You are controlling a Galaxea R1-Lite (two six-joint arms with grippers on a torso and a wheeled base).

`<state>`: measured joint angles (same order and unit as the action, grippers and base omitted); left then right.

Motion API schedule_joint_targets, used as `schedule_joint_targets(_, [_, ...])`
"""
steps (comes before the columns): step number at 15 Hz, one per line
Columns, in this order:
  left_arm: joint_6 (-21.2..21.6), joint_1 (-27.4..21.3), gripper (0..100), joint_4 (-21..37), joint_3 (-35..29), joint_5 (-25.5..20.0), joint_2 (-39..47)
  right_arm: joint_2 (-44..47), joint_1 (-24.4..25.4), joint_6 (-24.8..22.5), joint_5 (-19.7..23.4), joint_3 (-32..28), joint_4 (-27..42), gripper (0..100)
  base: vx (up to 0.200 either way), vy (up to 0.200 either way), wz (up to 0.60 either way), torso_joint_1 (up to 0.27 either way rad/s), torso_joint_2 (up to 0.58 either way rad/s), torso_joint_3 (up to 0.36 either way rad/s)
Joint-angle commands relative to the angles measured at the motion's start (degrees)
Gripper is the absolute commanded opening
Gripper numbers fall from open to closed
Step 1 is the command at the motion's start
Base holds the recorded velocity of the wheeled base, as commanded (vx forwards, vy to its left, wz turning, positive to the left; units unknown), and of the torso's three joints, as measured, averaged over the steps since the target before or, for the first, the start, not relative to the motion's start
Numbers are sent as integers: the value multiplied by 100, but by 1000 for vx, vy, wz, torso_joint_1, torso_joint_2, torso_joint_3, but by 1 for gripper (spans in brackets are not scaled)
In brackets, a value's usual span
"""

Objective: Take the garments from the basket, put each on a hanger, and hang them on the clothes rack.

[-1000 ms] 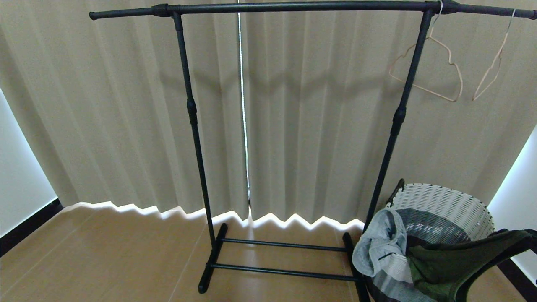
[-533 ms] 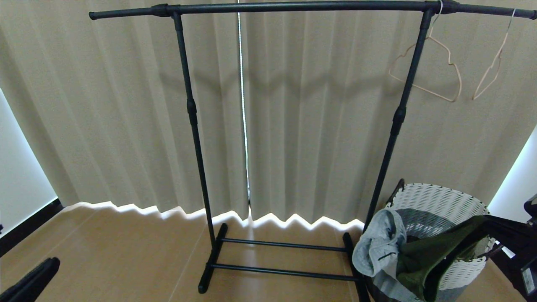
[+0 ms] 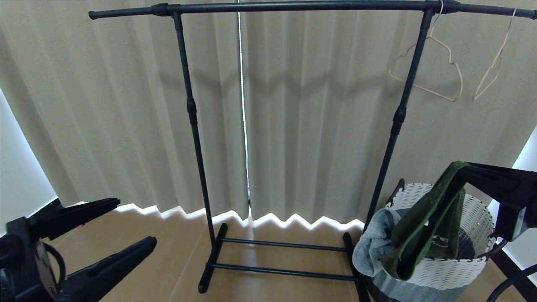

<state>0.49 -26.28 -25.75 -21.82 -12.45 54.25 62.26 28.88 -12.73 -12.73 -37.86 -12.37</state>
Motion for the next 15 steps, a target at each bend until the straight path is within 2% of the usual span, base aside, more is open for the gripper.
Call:
schedule_joint_targets(1, [-453, -1292, 100, -264, -446, 647, 1132, 94, 364, 174, -2, -98, -2, 0, 0, 0, 0, 0, 0, 0])
schedule_joint_targets(3, [-726, -1977, 100, -537, -771, 1324, 1879, 85, 593, 367, 7, -116, -2, 0, 0, 0, 0, 0, 0, 0])
schedule_joint_targets(6, [-761, -2786, 100, -625, -1562, 1579, 3057, 85, 733, 534, 323, -151, -11, 0, 0, 0, 0, 0, 0, 0])
schedule_joint_targets(9, [-778, -3410, 100, -800, -2371, 2168, 4270, 32, 874, 552, 420, -160, -19, 0, 0, 0, 0, 0, 0, 0])
schedule_joint_targets(12, [-831, -3744, 100, -800, -3126, 2282, 5219, 14, 1058, 745, 429, -248, -28, 0, 0, 0, 0, 0, 0, 0])
schedule_joint_targets(14, [-866, -3797, 100, -800, -3478, 2308, 5597, 6, 1173, 860, 534, -309, -28, 0, 0, 0, 0, 0, 0, 0])
schedule_joint_targets(15, [-866, -3823, 100, -809, -3830, 2405, 6054, -56, 1173, 877, 701, -292, -19, 0, 0, 0, 0, 0, 0, 0])
